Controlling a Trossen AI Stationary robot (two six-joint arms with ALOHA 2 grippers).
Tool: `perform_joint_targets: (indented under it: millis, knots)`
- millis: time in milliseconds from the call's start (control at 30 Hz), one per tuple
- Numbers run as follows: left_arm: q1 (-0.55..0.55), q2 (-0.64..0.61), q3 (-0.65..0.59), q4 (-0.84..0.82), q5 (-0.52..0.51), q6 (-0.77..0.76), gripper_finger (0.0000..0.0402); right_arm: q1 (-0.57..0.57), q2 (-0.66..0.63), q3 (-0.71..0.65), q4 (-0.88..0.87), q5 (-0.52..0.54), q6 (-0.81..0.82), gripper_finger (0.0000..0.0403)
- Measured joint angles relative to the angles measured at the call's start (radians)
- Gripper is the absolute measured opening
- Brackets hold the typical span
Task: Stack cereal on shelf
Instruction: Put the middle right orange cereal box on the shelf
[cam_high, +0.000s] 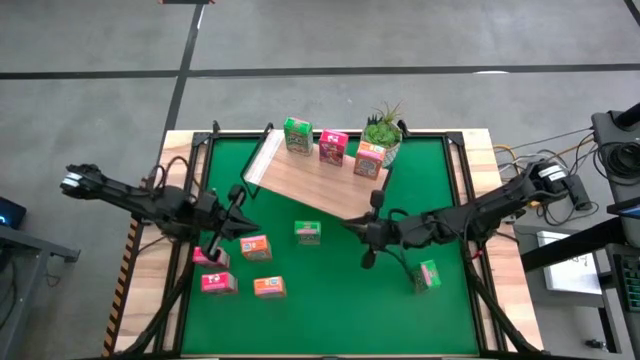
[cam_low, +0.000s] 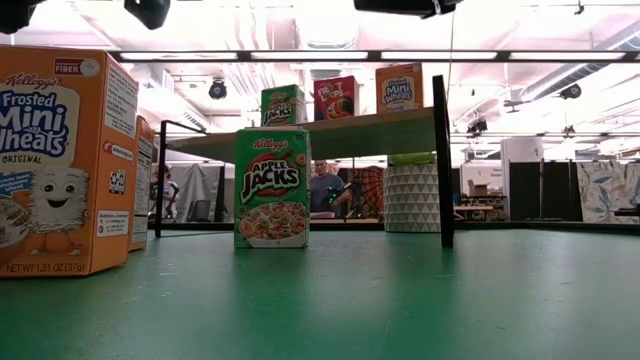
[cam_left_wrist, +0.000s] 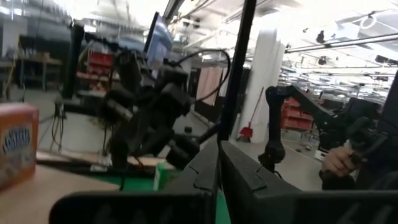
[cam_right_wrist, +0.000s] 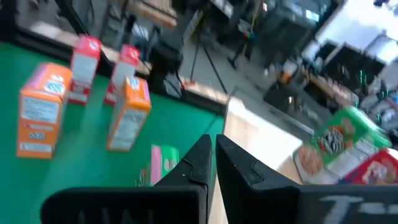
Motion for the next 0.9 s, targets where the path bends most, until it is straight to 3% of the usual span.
perform_joint_targets:
  millis: [200, 333, 667, 800, 900]
  knots:
    - [0.000, 0.097, 0.048, -0.001, -0.017, -0.025, 0.0000, 0.000, -0.066, -0.045, 0.045, -0.022, -0.048, 0.0012]
    - [0.000, 0.163, 0.101, -0.024, -0.017, -0.025, 0.0000, 0.000, -0.115, -0.056, 0.046, -0.101, -0.084, 0.0012]
    - [0.000, 0.255, 0.272, -0.354, -0.017, -0.059, 0.0000, 0.000, -0.226, -0.169, 0.142, -0.145, -0.140, 0.0012]
    - [0.000, 0.292, 0.319, -0.420, -0.017, -0.059, 0.0000, -0.003, -0.263, -0.245, 0.234, -0.120, -0.128, 0.0012]
    - [0.000, 0.316, 0.342, -0.450, -0.018, -0.054, 0.0000, -0.006, -0.286, -0.262, 0.247, -0.016, -0.072, 0.0012]
